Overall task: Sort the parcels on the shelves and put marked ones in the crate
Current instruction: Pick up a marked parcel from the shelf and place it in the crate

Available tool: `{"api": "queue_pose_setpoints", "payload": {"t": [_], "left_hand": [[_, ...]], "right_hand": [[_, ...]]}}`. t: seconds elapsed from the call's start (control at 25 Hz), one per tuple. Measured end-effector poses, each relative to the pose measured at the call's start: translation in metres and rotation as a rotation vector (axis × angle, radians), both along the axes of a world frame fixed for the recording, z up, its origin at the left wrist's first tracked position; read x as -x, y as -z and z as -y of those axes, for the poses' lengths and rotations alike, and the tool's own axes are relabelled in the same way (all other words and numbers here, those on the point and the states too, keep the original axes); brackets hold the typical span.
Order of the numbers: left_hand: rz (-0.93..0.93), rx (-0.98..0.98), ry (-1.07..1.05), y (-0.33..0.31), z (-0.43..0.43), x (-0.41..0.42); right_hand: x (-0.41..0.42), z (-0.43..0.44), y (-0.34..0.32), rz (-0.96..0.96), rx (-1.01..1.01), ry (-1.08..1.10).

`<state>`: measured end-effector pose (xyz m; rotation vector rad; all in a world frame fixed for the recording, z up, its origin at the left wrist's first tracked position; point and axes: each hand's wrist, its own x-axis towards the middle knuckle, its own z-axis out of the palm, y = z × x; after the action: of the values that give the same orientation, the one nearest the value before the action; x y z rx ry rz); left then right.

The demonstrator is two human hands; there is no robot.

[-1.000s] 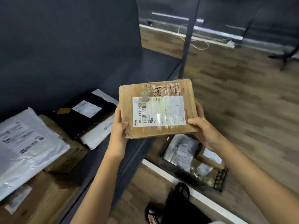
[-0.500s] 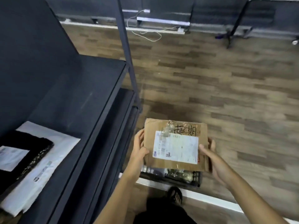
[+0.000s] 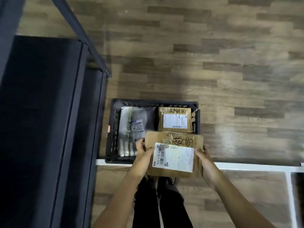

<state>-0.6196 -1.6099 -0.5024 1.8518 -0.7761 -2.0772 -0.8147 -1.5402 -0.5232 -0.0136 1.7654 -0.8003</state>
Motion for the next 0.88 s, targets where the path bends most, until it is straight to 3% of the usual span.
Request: {"api": "queue_pose_setpoints", "payload": {"t": [0.32, 0.68, 0.88], "left_hand": [[0.097, -0.084, 0.109, 0.121, -0.017, 0.035], [0.194, -0.064, 0.125, 0.187, -0.008, 0.054], [0.230, 0.009, 0.182, 0.215, 0.020, 0.061]], "right_hand": [[0.019, -0.011, 0.117, -0.092, -0.199, -0.140], [0.027, 0.015, 0.160, -0.186, -0.347, -0.388], [0.038, 0.041, 0.186, -0.188, -0.275, -0.387]]}}
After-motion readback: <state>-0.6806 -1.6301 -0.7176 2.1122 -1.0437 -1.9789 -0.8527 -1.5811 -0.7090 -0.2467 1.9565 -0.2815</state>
